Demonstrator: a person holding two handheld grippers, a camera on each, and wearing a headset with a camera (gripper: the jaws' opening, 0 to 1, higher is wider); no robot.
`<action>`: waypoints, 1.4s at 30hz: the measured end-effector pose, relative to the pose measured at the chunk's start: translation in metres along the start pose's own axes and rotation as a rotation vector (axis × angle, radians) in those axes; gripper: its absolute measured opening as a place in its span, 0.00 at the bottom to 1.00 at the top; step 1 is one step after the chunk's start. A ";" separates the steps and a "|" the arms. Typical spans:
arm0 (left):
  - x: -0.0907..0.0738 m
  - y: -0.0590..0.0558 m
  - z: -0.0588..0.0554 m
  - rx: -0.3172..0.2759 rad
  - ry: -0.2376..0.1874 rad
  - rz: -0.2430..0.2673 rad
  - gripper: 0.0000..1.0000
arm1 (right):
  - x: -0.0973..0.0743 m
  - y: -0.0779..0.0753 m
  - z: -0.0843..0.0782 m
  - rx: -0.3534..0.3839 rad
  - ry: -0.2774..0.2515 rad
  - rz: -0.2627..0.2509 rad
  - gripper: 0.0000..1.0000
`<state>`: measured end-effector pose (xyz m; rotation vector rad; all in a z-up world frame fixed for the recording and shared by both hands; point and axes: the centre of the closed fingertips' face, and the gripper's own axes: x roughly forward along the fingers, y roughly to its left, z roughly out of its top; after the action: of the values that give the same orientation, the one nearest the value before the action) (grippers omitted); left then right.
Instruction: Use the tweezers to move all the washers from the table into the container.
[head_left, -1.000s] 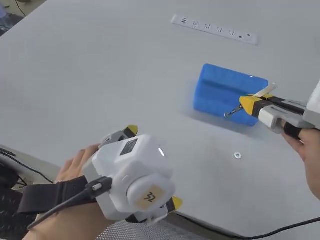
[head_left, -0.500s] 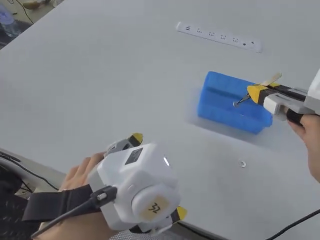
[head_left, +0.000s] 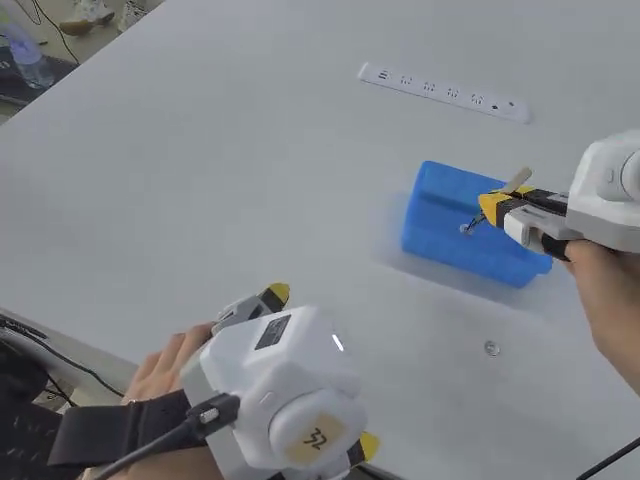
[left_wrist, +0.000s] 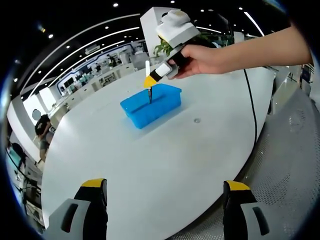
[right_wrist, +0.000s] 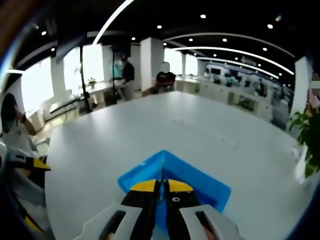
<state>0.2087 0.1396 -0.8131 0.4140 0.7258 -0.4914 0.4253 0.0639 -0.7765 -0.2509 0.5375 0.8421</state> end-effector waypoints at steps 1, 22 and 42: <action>0.000 0.000 0.000 0.001 0.001 0.001 0.99 | 0.000 0.000 -0.001 0.000 0.003 -0.001 0.02; 0.000 0.002 -0.001 -0.001 0.004 0.009 0.99 | 0.012 0.000 -0.026 0.009 0.062 0.007 0.02; 0.000 0.003 -0.001 -0.003 0.007 0.011 0.99 | 0.006 0.004 -0.028 0.042 0.059 0.005 0.03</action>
<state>0.2100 0.1424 -0.8135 0.4173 0.7302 -0.4788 0.4152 0.0585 -0.8035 -0.2362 0.6102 0.8298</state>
